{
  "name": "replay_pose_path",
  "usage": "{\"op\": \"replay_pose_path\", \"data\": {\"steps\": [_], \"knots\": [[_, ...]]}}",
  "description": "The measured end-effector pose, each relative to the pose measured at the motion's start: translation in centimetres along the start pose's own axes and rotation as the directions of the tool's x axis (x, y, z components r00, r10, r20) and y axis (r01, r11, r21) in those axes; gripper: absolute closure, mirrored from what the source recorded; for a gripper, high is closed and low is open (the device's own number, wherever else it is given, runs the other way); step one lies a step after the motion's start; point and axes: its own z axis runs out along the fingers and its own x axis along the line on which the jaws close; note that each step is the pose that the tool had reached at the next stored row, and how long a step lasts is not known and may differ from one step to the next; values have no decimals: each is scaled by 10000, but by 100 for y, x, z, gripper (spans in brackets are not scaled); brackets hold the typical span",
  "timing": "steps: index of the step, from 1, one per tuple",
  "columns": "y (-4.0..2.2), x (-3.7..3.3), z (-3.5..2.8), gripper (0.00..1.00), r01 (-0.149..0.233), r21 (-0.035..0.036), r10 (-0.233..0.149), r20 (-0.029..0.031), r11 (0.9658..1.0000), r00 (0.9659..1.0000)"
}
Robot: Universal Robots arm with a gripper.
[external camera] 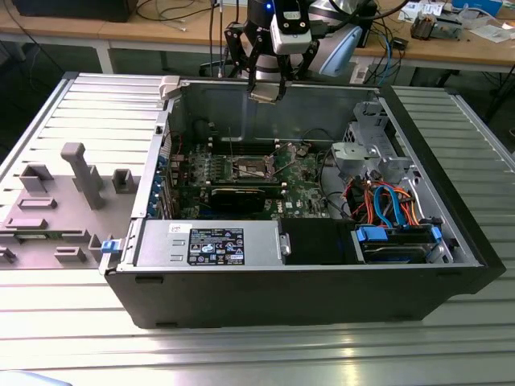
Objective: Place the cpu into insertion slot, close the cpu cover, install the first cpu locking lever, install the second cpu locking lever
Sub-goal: 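Place the cpu into insertion slot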
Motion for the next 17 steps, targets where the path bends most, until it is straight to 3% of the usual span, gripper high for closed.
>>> {"op": "replay_pose_path", "data": {"steps": [17], "knots": [[0,0,1,45,-179,-4,179,16,9998,9998]]}}
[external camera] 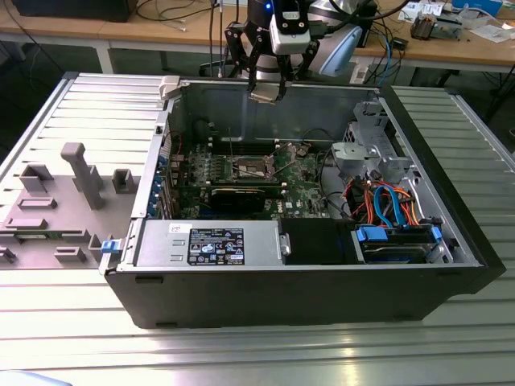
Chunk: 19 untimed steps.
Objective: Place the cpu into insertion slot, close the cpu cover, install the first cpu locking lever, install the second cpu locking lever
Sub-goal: 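Place the cpu into insertion slot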
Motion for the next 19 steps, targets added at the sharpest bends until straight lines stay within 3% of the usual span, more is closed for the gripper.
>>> {"op": "replay_pose_path", "data": {"steps": [19], "knots": [[0,0,0,45,-150,-3,150,13,9999,9999]]}}
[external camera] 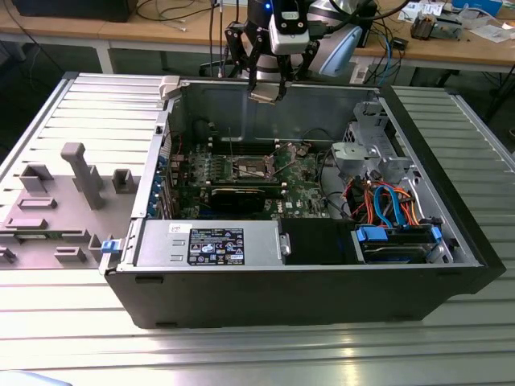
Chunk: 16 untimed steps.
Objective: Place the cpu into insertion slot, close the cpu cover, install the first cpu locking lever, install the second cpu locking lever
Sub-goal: 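Place the cpu into insertion slot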
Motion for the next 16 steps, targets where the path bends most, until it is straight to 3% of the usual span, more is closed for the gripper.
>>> {"op": "replay_pose_path", "data": {"steps": [16], "knots": [[0,0,0,45,-253,-5,253,23,9997,9997]]}}
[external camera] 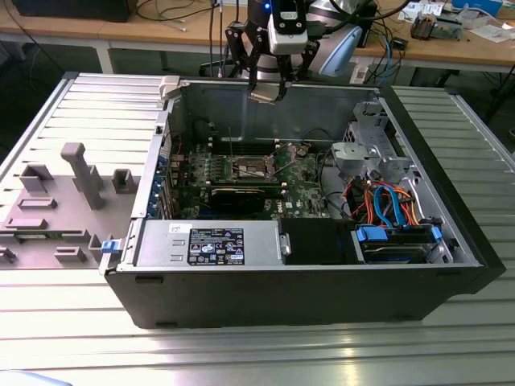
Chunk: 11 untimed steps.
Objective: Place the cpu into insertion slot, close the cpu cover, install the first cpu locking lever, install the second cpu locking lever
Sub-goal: 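Place the cpu into insertion slot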
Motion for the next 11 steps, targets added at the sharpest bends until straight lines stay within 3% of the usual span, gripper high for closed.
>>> {"op": "replay_pose_path", "data": {"steps": [11], "knots": [[0,0,0,45,-237,-4,237,21,9997,9997]]}}
